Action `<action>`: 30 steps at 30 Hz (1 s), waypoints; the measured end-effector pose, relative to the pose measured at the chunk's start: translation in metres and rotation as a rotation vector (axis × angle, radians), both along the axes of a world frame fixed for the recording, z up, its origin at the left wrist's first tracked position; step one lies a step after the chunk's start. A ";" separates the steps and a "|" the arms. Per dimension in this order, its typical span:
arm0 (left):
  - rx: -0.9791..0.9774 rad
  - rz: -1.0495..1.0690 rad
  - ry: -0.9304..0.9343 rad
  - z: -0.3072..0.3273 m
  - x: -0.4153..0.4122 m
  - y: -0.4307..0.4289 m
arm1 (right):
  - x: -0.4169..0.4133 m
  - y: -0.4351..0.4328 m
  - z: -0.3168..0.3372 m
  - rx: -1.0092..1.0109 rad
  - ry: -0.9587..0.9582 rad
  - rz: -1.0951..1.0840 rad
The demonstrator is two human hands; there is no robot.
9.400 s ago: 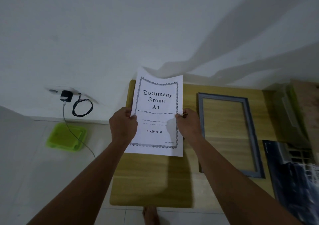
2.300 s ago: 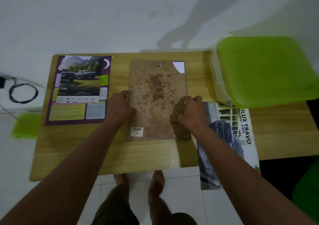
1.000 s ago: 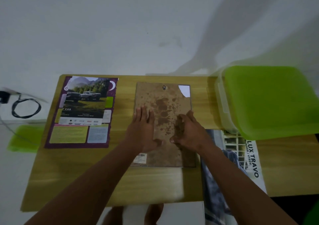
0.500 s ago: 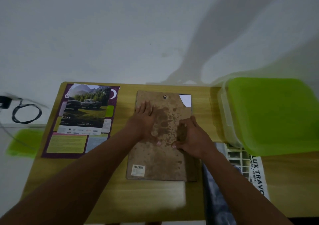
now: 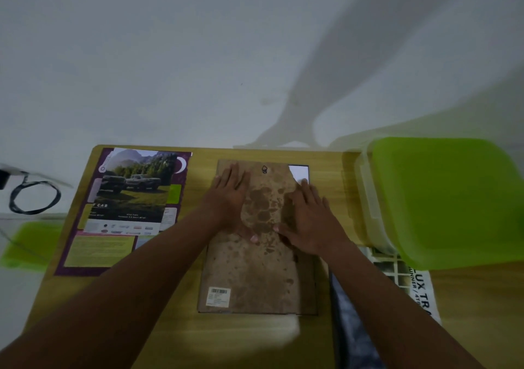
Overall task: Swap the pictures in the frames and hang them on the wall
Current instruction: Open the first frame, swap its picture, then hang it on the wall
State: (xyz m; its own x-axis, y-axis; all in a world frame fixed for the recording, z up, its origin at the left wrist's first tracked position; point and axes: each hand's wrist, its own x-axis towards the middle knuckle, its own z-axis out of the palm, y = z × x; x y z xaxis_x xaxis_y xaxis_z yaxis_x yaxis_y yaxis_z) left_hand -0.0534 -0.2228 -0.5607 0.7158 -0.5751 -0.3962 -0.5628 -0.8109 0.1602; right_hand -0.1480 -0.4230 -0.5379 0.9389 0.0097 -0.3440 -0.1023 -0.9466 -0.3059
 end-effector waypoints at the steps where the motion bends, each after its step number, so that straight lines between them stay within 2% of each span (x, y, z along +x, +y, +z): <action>1: 0.044 -0.013 0.012 -0.001 0.002 -0.003 | 0.007 0.002 -0.003 0.000 0.007 0.020; 7: 0.202 -0.058 -0.094 0.000 0.001 -0.010 | 0.041 0.012 -0.004 -0.052 0.115 0.107; 12: 0.177 -0.081 -0.075 0.003 0.000 -0.009 | 0.048 0.014 -0.001 -0.115 0.113 0.153; 17: 0.183 -0.076 -0.091 -0.001 -0.002 -0.004 | 0.042 0.017 -0.003 -0.024 0.127 0.136; 21: 0.193 -0.047 -0.081 -0.001 -0.005 -0.003 | 0.023 0.009 -0.006 0.032 0.016 0.112; 25: 0.139 0.034 -0.035 0.003 -0.015 0.000 | -0.008 0.008 -0.002 0.050 -0.021 0.027; 28: 0.064 0.070 -0.082 0.010 -0.039 0.012 | -0.028 0.006 0.002 0.056 0.046 -0.047; 30: -0.010 0.046 -0.092 0.014 -0.059 0.023 | -0.040 0.007 0.003 0.036 0.088 -0.014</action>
State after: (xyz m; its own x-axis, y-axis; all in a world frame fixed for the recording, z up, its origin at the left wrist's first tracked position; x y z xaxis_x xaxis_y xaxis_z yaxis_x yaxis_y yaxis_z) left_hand -0.1121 -0.1994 -0.5462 0.7746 -0.5441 -0.3223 -0.5374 -0.8350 0.1180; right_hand -0.1882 -0.4165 -0.5352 0.9051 0.0102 -0.4250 -0.1438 -0.9334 -0.3287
